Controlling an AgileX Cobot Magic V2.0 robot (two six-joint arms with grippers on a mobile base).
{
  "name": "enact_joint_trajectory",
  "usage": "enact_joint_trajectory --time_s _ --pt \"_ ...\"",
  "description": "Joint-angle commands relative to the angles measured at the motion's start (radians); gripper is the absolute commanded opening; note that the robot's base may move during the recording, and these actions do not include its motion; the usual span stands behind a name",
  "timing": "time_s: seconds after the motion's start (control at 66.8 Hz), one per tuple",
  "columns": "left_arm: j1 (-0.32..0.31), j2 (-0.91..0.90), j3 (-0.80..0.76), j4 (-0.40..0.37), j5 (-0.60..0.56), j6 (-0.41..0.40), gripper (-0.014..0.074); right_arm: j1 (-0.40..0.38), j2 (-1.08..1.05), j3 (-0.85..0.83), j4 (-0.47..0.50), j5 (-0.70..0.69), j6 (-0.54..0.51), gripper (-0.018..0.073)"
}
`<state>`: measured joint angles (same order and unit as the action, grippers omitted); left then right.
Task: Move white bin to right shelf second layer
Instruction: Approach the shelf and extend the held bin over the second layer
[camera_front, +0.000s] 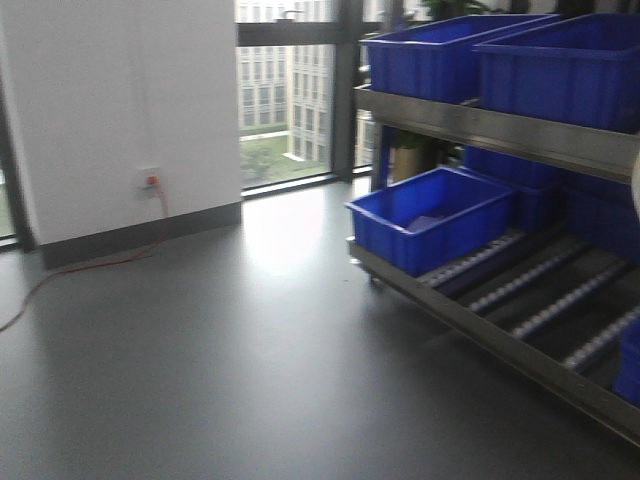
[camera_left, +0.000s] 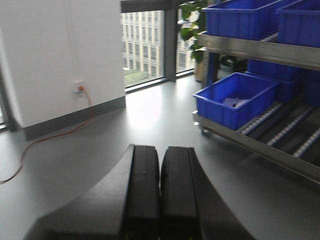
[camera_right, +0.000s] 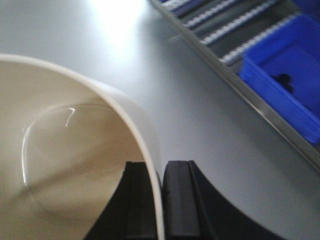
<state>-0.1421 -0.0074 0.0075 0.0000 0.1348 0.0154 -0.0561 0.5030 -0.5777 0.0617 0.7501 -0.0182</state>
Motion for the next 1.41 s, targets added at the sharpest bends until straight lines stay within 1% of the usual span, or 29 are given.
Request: enact_joint_trajectory --time_s 0.0,1.392 --pt "-0.004 -0.015 0.037 0.0 -0.087 -0.003 0.0085 -0.005 0.002 -0.032 0.008 -0.092 -0.003 0.0041" --pt "-0.004 -0.015 0.037 0.0 -0.087 -0.003 0.0085 -0.005 0.002 -0.032 0.008 -0.091 -0.003 0.0041"
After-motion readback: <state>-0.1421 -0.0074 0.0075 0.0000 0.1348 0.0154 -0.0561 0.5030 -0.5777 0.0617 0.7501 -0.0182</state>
